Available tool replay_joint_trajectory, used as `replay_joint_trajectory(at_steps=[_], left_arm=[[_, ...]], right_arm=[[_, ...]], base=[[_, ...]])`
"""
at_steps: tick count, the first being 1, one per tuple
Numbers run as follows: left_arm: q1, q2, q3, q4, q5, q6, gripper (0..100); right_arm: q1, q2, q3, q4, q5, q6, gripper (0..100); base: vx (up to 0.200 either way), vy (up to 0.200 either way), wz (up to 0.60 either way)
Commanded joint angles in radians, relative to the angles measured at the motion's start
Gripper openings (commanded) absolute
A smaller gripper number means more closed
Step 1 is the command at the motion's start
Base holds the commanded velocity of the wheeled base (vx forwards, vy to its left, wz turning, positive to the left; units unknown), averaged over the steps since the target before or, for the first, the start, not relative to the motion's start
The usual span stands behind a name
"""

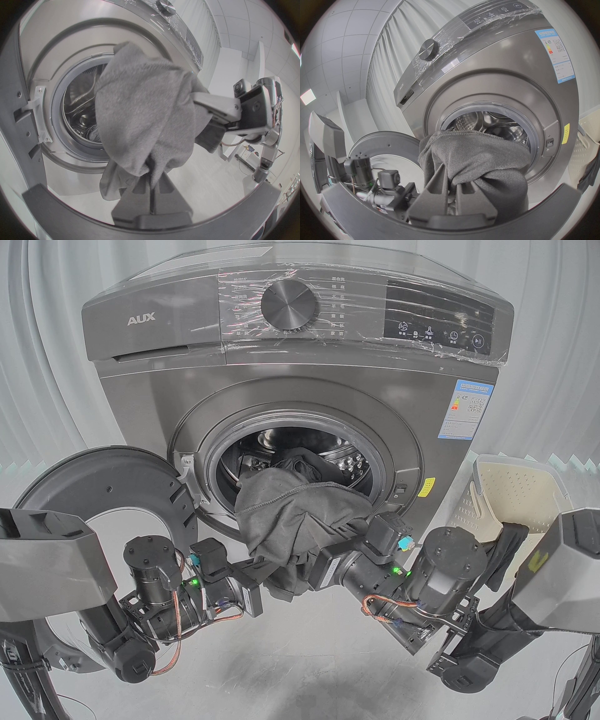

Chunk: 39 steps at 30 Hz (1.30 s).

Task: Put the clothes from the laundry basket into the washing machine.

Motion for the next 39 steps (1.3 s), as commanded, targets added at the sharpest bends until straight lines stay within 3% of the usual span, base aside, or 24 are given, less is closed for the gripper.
replay_joint_trajectory(at_steps=[1,9,10,15,17,19,26,39], left_arm=[[-0.012,-0.053,0.032,0.0,-0.002,0.001,0],[-0.012,-0.073,0.055,-0.002,-0.001,0.0,0],[-0.012,-0.084,0.052,-0.002,-0.001,-0.002,0],[-0.01,-0.126,0.043,-0.002,-0.013,-0.016,0],[-0.01,-0.151,0.035,0.0,-0.013,-0.053,0],[-0.009,-0.151,0.026,0.0,-0.011,-0.068,0],[-0.001,-0.14,-0.017,0.0,-0.002,-0.082,0],[-0.003,-0.143,-0.062,0.0,0.025,-0.083,0]], right_arm=[[-0.007,0.007,0.017,-0.001,0.003,0.0,0],[-0.016,0.005,0.05,-0.015,0.012,0.0,0],[-0.024,0.005,0.053,-0.012,0.014,0.0,100],[-0.039,0.008,0.097,-0.011,0.046,0.003,100],[-0.036,0.014,0.112,-0.015,0.077,0.006,100],[-0.028,0.016,0.117,-0.015,0.086,0.01,100],[-0.022,0.036,0.122,-0.014,0.075,0.044,100],[-0.038,0.057,0.215,-0.018,0.075,0.032,100]], base=[[0.0,0.0,0.0],[0.0,0.0,0.0],[0.0,0.0,0.0],[0.0,0.0,0.0],[0.0,0.0,0.0],[0.0,0.0,0.0],[0.0,0.0,0.0],[0.0,0.0,0.0]])
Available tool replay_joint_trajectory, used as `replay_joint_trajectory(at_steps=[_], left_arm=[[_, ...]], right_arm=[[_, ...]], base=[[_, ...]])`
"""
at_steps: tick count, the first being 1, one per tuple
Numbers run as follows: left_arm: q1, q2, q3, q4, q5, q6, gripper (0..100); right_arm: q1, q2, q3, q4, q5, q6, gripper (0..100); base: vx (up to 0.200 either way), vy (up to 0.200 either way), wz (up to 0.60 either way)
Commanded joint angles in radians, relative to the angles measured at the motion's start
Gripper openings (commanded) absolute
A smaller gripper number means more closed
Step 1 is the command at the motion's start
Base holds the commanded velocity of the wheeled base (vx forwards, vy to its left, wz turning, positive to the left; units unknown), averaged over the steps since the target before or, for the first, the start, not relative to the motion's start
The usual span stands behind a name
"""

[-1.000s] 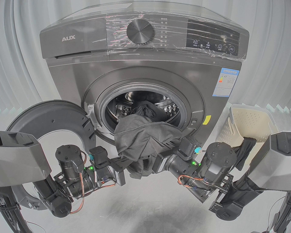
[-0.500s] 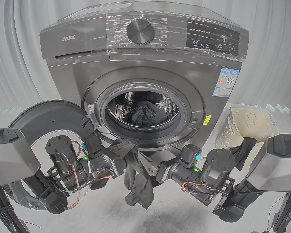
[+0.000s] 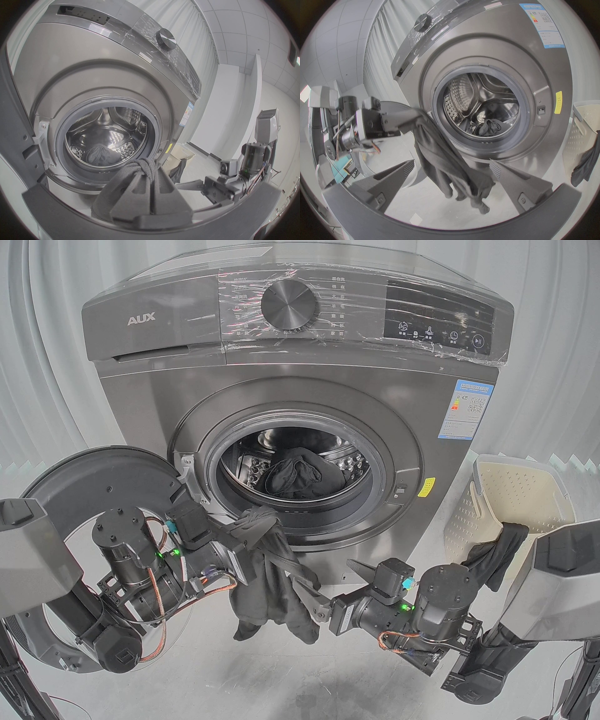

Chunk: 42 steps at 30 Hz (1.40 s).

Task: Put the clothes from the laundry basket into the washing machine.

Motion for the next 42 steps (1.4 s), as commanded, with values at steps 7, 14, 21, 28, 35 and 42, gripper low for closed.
replay_joint_trajectory(at_steps=[7,14,21,28,35,42], left_arm=[[-0.001,-0.009,-0.06,-0.001,0.025,-0.002,0],[-0.003,-0.002,-0.099,0.001,0.048,-0.009,0],[-0.001,-0.002,-0.108,0.001,0.048,-0.009,0],[-0.001,-0.009,-0.108,0.001,0.048,-0.009,0],[-0.001,-0.01,-0.106,0.001,0.05,-0.009,0],[-0.001,-0.012,-0.106,-0.001,0.05,-0.009,0]], right_arm=[[-0.044,0.024,0.097,-0.025,0.009,-0.003,100],[-0.081,0.062,0.109,-0.025,0.017,-0.018,100],[-0.082,0.142,0.088,-0.025,0.03,-0.023,100],[-0.076,0.196,0.052,-0.025,0.055,-0.034,100],[-0.072,0.24,0.017,-0.025,0.063,-0.037,100],[-0.086,0.297,-0.077,-0.027,0.08,-0.057,100]], base=[[0.0,0.0,0.0],[0.0,0.0,0.0],[0.0,0.0,0.0],[0.0,0.0,0.0],[0.0,0.0,0.0],[0.0,0.0,0.0]])
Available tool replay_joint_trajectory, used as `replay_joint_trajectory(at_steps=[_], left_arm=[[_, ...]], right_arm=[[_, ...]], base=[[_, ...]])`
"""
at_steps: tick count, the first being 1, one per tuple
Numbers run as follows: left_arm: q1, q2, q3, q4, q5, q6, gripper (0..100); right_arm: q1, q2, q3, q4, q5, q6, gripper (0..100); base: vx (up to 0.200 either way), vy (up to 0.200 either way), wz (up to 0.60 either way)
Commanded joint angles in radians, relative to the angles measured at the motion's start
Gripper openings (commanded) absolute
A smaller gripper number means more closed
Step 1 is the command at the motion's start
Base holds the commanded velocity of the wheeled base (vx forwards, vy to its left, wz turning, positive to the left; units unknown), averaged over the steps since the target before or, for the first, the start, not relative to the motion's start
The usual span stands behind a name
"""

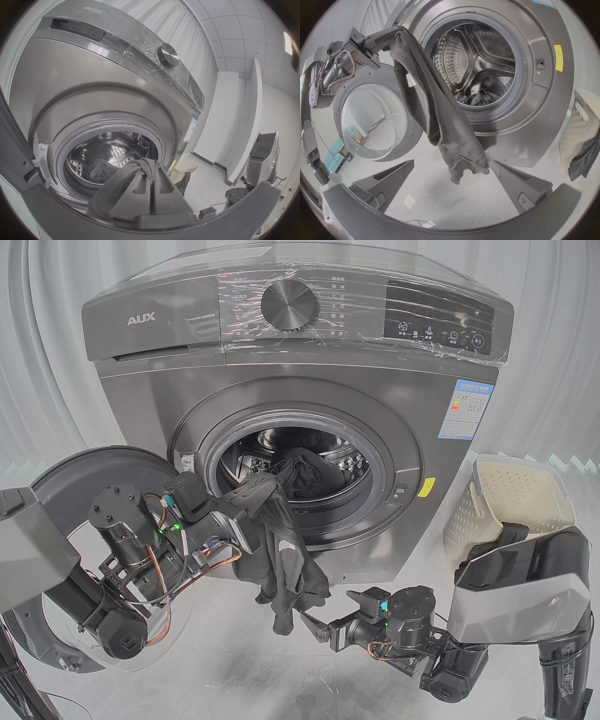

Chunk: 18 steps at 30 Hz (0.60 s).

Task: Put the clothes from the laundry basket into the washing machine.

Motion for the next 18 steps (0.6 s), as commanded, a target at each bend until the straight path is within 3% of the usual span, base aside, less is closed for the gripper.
replay_joint_trajectory(at_steps=[1,18], left_arm=[[0.0,-0.003,0.0,-0.001,0.0,0.0,0],[0.0,-0.005,0.0,-0.001,0.0,0.0,0]], right_arm=[[-0.009,0.049,-0.049,-0.001,0.002,-0.009,100],[-0.055,0.163,-0.281,0.0,0.032,-0.046,100]], base=[[0.0,0.0,0.0],[0.0,0.0,0.0]])
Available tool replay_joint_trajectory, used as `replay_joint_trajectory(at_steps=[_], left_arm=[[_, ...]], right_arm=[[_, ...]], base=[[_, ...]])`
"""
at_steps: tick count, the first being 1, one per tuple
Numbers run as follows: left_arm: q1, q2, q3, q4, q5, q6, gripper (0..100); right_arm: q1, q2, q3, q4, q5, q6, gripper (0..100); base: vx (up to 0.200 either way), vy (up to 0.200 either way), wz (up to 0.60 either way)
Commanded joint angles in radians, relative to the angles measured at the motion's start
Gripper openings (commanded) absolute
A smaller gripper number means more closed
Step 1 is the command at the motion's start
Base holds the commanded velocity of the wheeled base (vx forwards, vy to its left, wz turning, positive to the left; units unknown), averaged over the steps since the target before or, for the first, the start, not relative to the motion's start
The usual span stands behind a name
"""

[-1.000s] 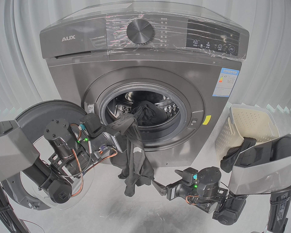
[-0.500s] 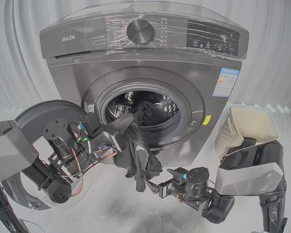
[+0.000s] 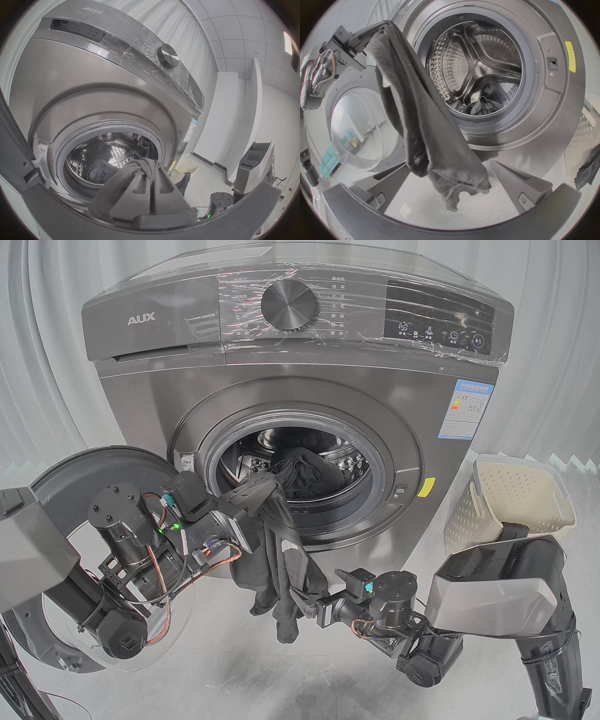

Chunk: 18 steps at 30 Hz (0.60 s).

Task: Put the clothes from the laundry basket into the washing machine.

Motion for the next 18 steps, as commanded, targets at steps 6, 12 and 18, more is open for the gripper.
replay_joint_trajectory(at_steps=[6,12,18], left_arm=[[0.002,-0.003,0.005,-0.001,0.0,0.0,0],[0.002,-0.003,0.005,-0.001,0.003,0.0,0],[0.0,-0.002,0.001,-0.001,0.012,0.0,0]], right_arm=[[0.009,0.054,-0.094,-0.002,0.007,-0.004,100],[0.008,0.057,-0.111,-0.002,0.017,-0.004,100],[0.0,0.072,-0.131,-0.004,0.017,-0.003,100]], base=[[0.0,0.0,0.0],[0.0,0.0,0.0],[0.0,0.0,0.0]])
